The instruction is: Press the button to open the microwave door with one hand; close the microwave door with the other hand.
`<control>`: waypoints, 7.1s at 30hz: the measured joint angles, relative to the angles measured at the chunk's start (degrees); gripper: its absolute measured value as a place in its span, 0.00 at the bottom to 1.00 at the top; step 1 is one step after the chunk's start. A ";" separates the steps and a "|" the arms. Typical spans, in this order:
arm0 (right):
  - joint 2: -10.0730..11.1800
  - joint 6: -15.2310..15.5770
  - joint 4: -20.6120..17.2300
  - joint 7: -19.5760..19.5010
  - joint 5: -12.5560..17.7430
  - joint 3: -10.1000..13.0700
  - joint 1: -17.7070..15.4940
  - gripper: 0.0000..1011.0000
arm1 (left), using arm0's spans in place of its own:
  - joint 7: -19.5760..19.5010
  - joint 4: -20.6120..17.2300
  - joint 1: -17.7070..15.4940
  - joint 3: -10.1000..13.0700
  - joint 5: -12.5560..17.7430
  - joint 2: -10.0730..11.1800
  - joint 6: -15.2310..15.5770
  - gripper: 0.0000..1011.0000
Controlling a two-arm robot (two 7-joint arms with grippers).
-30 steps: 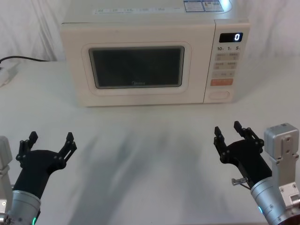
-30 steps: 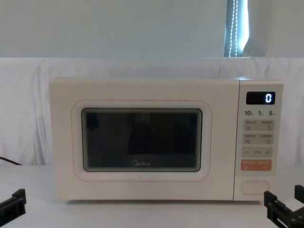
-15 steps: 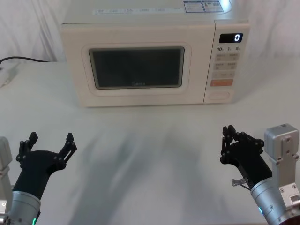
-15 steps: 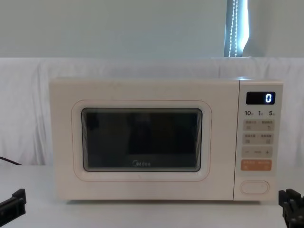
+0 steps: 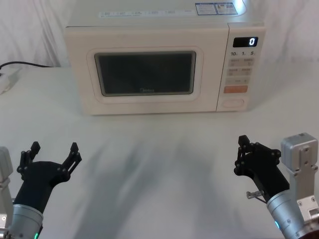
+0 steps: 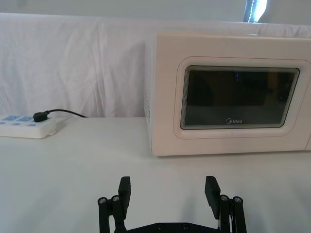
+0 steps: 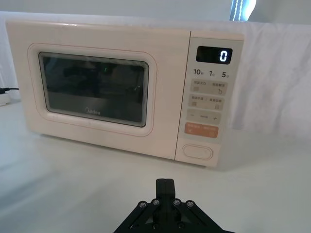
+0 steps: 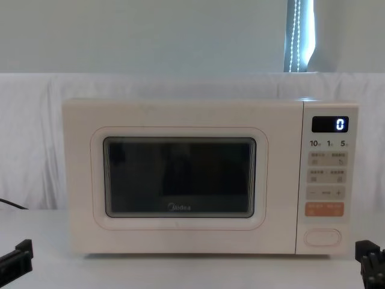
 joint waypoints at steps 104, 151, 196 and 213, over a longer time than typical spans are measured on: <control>-8.67 -9.13 55.74 11.21 1.86 8.35 39.89 0.00 | 0.00 0.00 0.00 0.00 0.00 0.00 0.00 0.99; -9.96 -12.59 63.87 11.03 0.55 9.80 44.69 0.00 | -0.01 0.00 0.00 0.00 0.00 0.00 0.00 0.99; -9.83 -2.92 28.30 5.67 -0.64 8.78 20.43 0.00 | 0.00 0.00 0.00 0.00 0.00 0.00 0.00 0.99; -9.25 -3.23 24.57 3.90 -1.65 11.35 17.27 0.00 | 0.00 0.00 0.00 0.00 0.00 0.00 0.00 0.99</control>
